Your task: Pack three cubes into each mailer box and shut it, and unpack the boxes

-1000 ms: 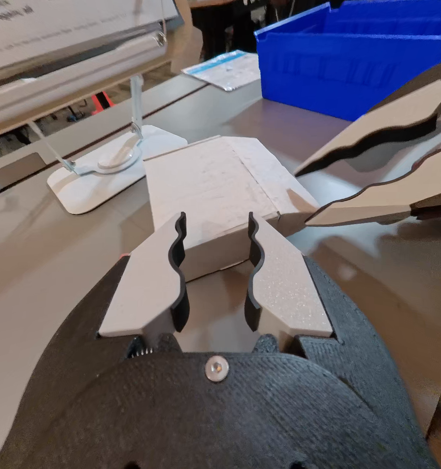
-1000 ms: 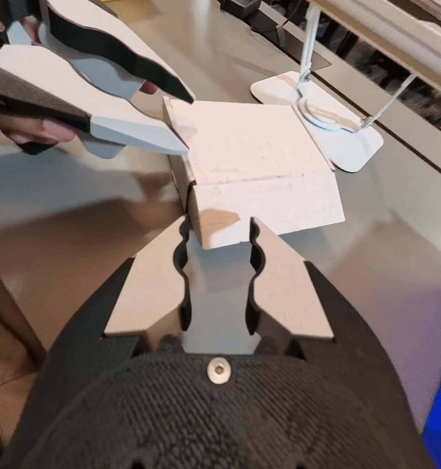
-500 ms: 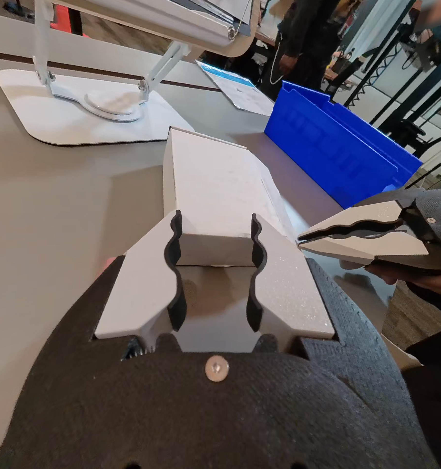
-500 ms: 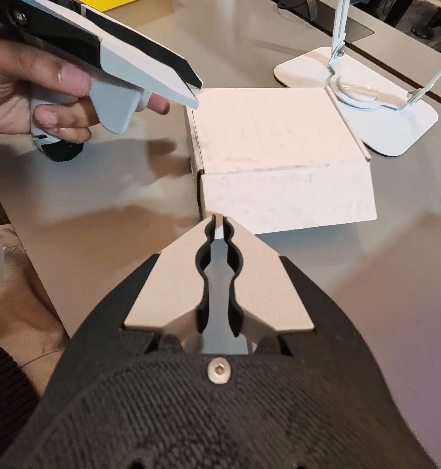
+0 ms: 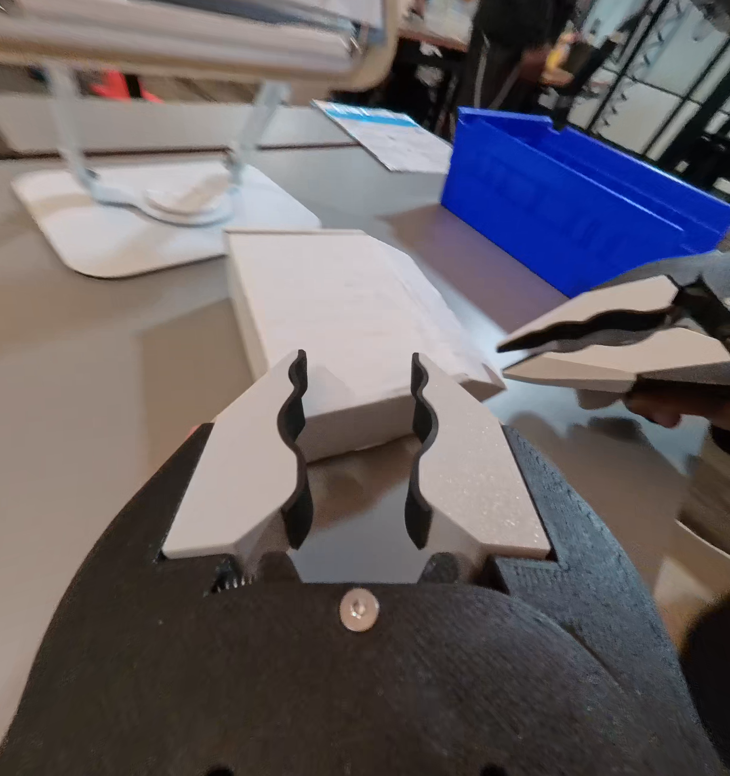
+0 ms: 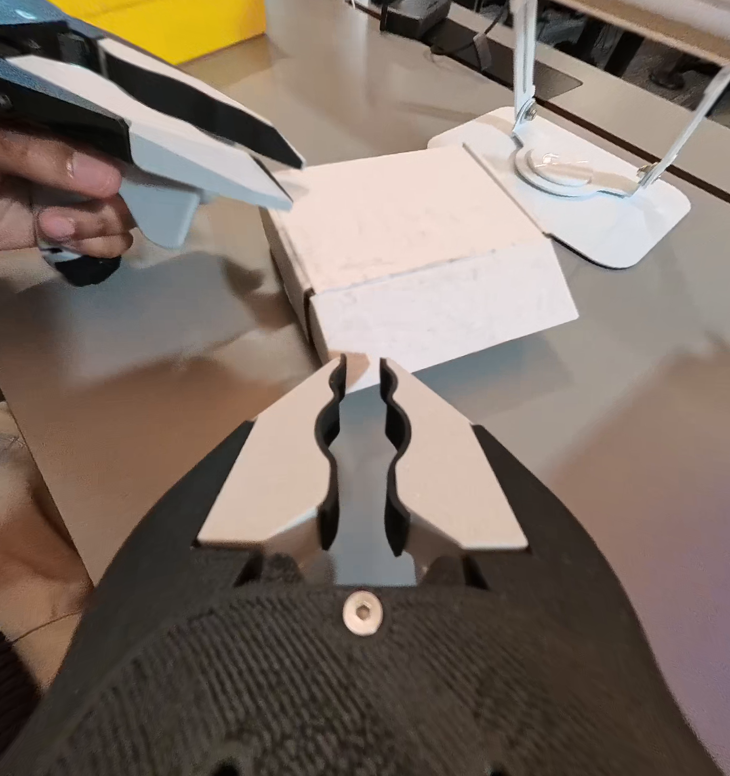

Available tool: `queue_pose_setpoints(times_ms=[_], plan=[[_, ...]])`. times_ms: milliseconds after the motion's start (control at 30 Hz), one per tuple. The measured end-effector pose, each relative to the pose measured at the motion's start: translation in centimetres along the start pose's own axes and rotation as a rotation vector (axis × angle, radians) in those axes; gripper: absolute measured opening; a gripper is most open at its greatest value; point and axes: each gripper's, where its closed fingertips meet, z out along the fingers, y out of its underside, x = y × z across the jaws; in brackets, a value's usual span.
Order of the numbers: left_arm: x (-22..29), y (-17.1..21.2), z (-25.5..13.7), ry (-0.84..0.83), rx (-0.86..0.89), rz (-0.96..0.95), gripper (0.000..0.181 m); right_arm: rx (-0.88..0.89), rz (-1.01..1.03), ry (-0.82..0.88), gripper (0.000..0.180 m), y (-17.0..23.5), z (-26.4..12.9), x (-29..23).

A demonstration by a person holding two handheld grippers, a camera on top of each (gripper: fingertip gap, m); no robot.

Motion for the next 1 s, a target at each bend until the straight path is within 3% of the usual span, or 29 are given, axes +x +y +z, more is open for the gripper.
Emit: queue_pose_setpoints(times_ms=[167,300,500,967,1000], plan=[[-3.1,-1.6,-1.3,-0.076,0.077,-0.14,0.061,0.005,0.035,-0.012,0.034,0.2,-0.1,1.0],[-1.4,2.0,0.1,0.048,-0.119,-0.195,0.072,-0.018,0.039,-0.089,0.046,0.6,0.3,-0.2],[-0.9,2.5,0.6,0.042,-0.154,-0.169,0.074,-0.075,-0.11,0.005,0.034,1.4,1.4,0.6],[-0.8,2.7,0.6,0.043,-0.154,-0.198,0.073,-0.13,-0.018,-0.078,0.032,1.8,2.7,-0.1],[-0.3,2.8,0.6,0.073,-0.161,-0.201,0.069,-0.141,-0.005,-0.113,0.022,1.9,2.9,-0.6]])
